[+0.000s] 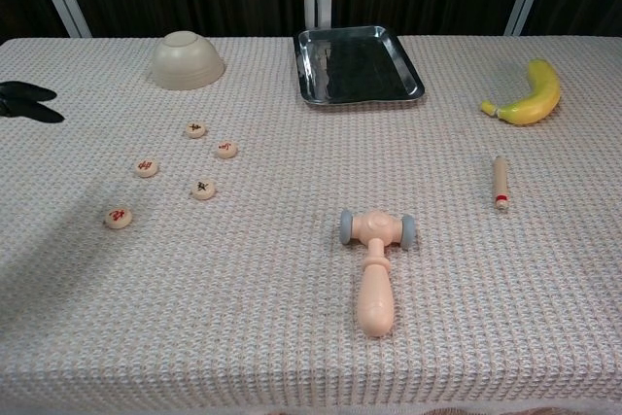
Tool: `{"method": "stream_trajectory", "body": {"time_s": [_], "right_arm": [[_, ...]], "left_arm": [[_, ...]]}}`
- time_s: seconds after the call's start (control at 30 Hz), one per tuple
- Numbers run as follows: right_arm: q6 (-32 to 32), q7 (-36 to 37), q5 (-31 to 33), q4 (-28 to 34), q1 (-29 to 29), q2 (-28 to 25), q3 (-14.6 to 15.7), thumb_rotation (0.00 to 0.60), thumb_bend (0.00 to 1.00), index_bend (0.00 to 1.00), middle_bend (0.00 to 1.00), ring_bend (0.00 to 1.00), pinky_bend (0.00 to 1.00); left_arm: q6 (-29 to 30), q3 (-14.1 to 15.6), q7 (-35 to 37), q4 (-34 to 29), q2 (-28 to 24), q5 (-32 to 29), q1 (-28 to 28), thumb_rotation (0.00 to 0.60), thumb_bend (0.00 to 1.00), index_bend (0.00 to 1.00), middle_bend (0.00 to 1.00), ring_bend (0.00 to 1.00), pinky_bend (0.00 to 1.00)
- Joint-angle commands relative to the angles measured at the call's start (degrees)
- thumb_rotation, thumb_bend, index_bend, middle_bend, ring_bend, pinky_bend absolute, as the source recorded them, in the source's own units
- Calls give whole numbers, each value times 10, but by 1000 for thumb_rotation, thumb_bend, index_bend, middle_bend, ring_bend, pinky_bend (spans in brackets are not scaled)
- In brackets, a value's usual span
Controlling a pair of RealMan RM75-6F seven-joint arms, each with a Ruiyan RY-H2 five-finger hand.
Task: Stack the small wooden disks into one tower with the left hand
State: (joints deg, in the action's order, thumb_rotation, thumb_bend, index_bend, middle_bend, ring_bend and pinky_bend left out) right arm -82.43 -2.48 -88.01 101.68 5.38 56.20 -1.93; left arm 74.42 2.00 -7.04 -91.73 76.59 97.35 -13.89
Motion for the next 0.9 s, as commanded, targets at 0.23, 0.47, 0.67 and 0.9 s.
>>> {"method": "stream_trajectory", "body": {"time_s": [0.23, 0.47, 0.67, 0.9], "right_arm": [[-2, 4, -1, 0, -1, -1, 0, 600, 150, 0, 0, 0, 0], [5, -2, 4, -1, 1, 1, 0, 600, 150, 0, 0, 0, 0], [13, -2, 6, -3, 4, 1, 1, 600, 150, 0, 0, 0, 0], [12, 2, 9, -3, 4, -1, 0, 600, 150, 0, 0, 0, 0]], "left_arm": [[-28, 2, 25, 58, 53, -24, -17, 600, 209, 251, 7, 0, 0], [-34, -4, 46, 103, 93, -31, -30, 600, 229, 263, 7, 0, 0], [-53, -8, 50, 127, 114, -44, -44, 600, 367, 273, 7, 0, 0], [-69, -12, 46, 148, 132, -62, -55, 600, 368, 282, 7, 0, 0]]}}
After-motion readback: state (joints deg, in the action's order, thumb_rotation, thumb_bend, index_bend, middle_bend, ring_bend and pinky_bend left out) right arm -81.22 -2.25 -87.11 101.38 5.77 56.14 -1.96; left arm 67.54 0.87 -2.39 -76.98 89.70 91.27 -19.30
